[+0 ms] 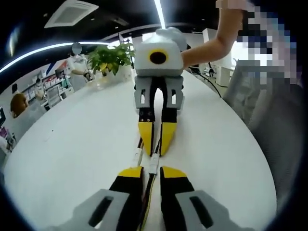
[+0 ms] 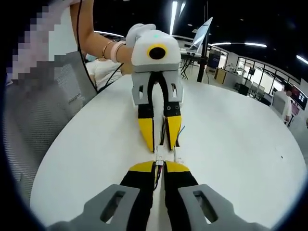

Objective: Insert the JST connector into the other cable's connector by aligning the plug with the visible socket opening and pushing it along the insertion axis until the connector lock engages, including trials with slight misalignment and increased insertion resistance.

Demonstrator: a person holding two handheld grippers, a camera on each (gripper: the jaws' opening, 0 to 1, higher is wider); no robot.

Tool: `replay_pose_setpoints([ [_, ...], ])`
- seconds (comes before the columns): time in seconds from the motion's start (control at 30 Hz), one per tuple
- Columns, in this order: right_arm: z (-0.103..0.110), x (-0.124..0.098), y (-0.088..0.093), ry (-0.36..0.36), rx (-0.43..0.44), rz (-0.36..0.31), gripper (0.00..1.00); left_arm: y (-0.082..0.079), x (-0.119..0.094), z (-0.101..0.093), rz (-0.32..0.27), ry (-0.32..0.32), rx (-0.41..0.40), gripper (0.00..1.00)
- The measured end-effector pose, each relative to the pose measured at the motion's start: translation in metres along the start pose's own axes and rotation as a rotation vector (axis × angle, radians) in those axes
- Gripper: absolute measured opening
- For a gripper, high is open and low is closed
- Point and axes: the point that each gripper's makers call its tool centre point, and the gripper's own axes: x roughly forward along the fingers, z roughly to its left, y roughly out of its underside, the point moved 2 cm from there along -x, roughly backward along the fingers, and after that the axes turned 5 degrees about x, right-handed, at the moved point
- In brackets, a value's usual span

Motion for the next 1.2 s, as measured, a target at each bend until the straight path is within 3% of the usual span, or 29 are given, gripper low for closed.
replay_pose_setpoints([
  [0.2,0.003,-0.003,0.005,0.02,0.006,0.01,0.06,-0.013,-0.008,-0.002,-0.023,-0.018,-0.013,0.08],
  [0.47,0.009,-0.021,-0.003,0.072,0.056,-0.034,0.08,-0.02,-0.023,-0.004,-0.003,-0.06,-0.029,0.1],
  [0.6,0.007,-0.035,-0.006,0.136,0.104,-0.064,0.1,-0.023,-0.033,0.0,0.002,-0.113,-0.109,0.13],
  [0.73,0.011,-0.049,-0.025,0.205,0.118,-0.111,0.1,-0.031,-0.046,0.001,0.019,-0.153,-0.094,0.14],
  [0.87,0.015,-0.056,-0.034,0.244,0.122,-0.115,0.15,-0.037,-0.056,0.001,0.028,-0.19,-0.11,0.19],
  [0.97,0.02,-0.057,-0.035,0.269,0.131,-0.088,0.22,-0.038,-0.06,0.001,0.052,-0.226,-0.132,0.3],
  [1.07,0.026,-0.058,-0.042,0.289,0.143,-0.112,0.23,-0.039,-0.063,-0.002,0.07,-0.256,-0.143,0.32],
  [1.2,0.025,-0.066,-0.044,0.348,0.187,-0.107,0.38,-0.046,-0.068,-0.009,0.062,-0.278,-0.144,0.41],
])
